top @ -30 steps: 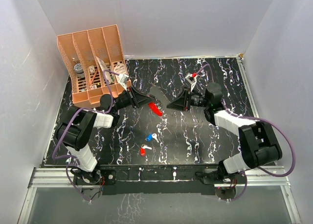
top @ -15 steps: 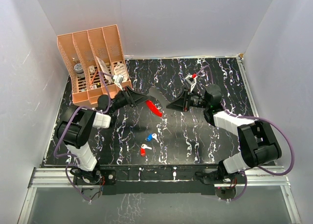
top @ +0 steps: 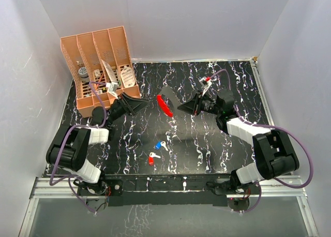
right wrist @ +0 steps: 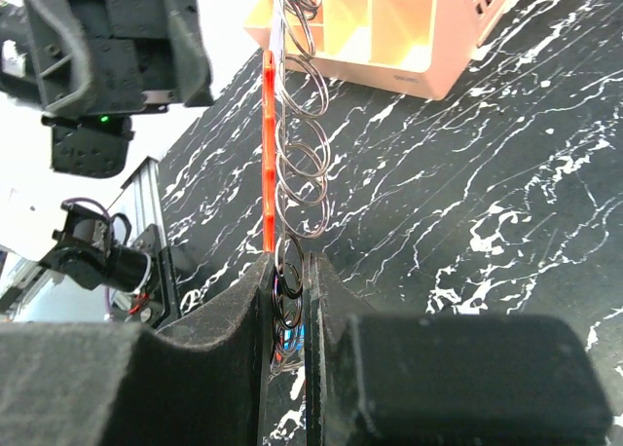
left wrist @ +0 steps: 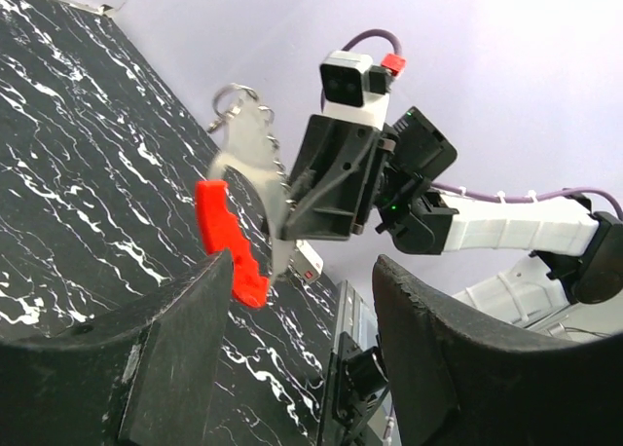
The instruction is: Put the keys on the keyring
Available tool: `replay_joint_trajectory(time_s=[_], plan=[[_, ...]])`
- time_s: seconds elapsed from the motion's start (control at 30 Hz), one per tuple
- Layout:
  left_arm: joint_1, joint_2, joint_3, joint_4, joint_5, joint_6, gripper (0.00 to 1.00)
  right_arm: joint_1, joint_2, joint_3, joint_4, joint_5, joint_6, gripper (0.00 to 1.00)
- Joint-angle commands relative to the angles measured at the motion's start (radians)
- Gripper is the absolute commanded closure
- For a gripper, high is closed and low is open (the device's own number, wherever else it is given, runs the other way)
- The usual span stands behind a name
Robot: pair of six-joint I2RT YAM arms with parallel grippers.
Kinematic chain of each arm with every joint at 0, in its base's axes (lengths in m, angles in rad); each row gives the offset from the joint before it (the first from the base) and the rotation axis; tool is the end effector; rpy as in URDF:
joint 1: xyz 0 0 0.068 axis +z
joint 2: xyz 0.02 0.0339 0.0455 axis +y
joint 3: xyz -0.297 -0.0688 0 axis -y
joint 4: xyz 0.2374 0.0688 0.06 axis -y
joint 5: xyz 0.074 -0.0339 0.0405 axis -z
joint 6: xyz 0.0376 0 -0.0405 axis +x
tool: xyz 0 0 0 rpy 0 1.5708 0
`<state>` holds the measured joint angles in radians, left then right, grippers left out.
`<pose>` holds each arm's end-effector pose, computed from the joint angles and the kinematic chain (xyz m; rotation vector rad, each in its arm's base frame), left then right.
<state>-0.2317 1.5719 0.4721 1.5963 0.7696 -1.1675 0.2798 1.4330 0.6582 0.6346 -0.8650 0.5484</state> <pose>0.2571 -0.0875 0.2743 0.1800 1.3842 -1.6056 0.2691 0.1071 0.2707 -0.4532 1.7965 1.3279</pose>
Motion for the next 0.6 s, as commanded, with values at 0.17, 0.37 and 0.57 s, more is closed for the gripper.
replay_joint_trajectory(time_s=[0.17,0.37,0.57], plan=[[-0.024,-0.301,-0.098,-0.368,-0.04,0.232,0.42,-0.004,-0.039,0.035,0.02,0.157,-0.038,1.0],[-0.186,-0.484,-0.041,-0.949,-0.25,0.504,0.42,-0.004,-0.032,0.04,0.018,0.24,-0.036,1.0],[-0.277,-0.493,-0.092,-1.054,-0.351,0.524,0.47,-0.004,-0.026,0.05,0.02,0.274,-0.026,1.0]])
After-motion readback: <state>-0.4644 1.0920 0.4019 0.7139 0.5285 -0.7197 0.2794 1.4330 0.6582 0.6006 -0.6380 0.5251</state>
